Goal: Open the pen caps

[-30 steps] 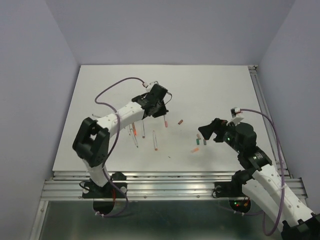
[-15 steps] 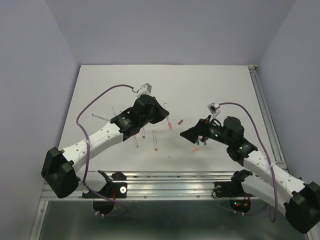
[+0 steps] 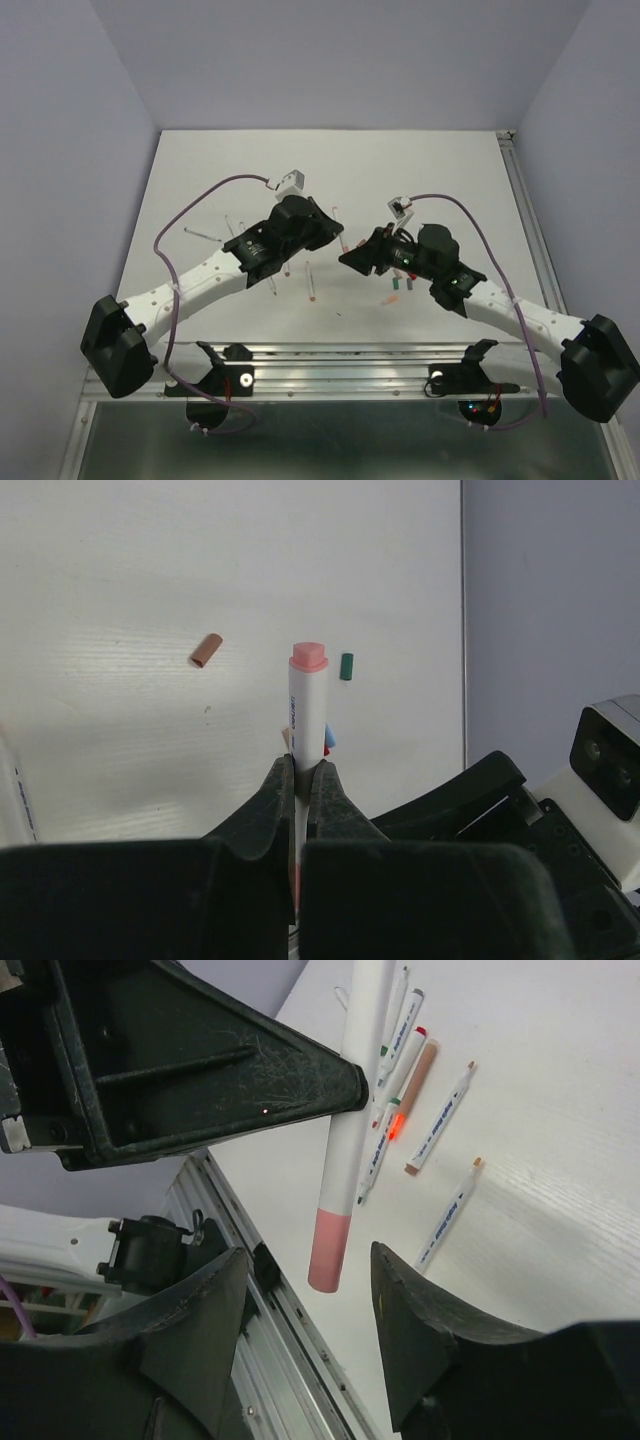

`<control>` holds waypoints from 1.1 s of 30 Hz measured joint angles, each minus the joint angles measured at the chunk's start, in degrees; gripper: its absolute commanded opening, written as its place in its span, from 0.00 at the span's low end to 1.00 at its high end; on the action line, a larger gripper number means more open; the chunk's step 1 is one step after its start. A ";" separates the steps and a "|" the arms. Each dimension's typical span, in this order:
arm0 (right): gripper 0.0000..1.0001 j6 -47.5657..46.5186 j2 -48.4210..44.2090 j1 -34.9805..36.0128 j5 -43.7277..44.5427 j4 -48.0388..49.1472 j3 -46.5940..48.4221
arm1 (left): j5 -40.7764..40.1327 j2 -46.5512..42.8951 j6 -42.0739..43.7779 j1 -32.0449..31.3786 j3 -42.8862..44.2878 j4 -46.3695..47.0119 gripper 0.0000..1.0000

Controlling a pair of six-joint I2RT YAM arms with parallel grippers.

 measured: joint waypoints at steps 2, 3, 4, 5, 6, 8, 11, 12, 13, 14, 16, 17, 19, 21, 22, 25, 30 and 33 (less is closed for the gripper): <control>0.57 0.24 0.79 0.26 0.07 0.50 0.44 | -0.24 -0.37 -0.24 0.00 -0.31 0.11 0.00; 0.54 0.42 1.11 0.31 0.11 0.83 0.59 | -0.35 -0.61 -0.42 0.00 -0.42 0.17 0.00; 0.52 0.44 1.55 0.35 0.11 1.07 0.83 | -0.42 -0.83 -0.52 -0.02 -0.46 0.31 0.00; 0.50 0.76 1.92 0.35 0.11 1.33 1.07 | -0.48 -1.16 -0.83 -0.04 -0.57 0.52 0.00; 0.47 0.94 2.43 0.37 0.13 1.73 1.33 | -0.52 -1.38 -0.94 -0.04 -0.57 0.61 0.00; 0.41 1.18 2.86 0.39 0.17 2.23 1.49 | -0.63 -1.88 -1.33 -0.07 -0.57 1.18 0.00; 0.12 1.60 3.43 0.63 0.17 2.82 1.51 | -0.63 -2.19 -1.55 -0.07 -0.57 1.60 0.00; 0.01 1.92 3.56 0.74 0.28 2.93 1.51 | -0.63 -2.19 -1.64 -0.07 -0.59 1.70 0.00; 0.01 2.32 3.74 0.76 0.55 2.82 1.51 | -0.66 -2.19 -1.70 -0.07 -0.61 1.77 0.00; 0.01 2.64 3.87 0.70 0.57 2.93 1.51 | -0.98 -2.21 -1.77 -0.07 -0.68 1.84 0.00; 0.01 3.06 3.93 0.70 0.55 2.93 1.51 | -1.68 -2.21 -1.92 -0.04 -0.94 2.16 0.00; 0.01 3.23 3.96 0.70 0.57 2.93 1.51 | -1.97 -2.21 -1.97 0.02 -1.07 2.40 0.00; 0.01 4.00 3.96 0.70 0.72 2.91 1.51 | -2.12 -1.86 -1.97 0.31 -1.09 2.75 0.00; 0.01 5.03 3.89 0.68 1.49 2.86 1.46 | -0.63 -1.18 -2.12 1.33 -1.09 3.39 0.00; 0.01 5.90 3.82 0.68 1.95 2.89 1.31 | 0.28 -0.42 -2.34 1.99 -1.07 4.04 0.00; 0.01 8.96 2.51 0.70 1.49 3.19 -1.09 | -0.07 2.01 -2.27 2.82 -0.55 5.07 0.00; 0.01 13.73 -4.81 5.49 -5.49 3.76 -6.64 | -7.10 8.04 -1.20 11.06 2.38 6.36 0.00; 0.01 15.50 -7.63 6.60 -7.10 3.45 -7.61 | -8.52 9.57 -0.81 13.86 2.60 6.47 0.00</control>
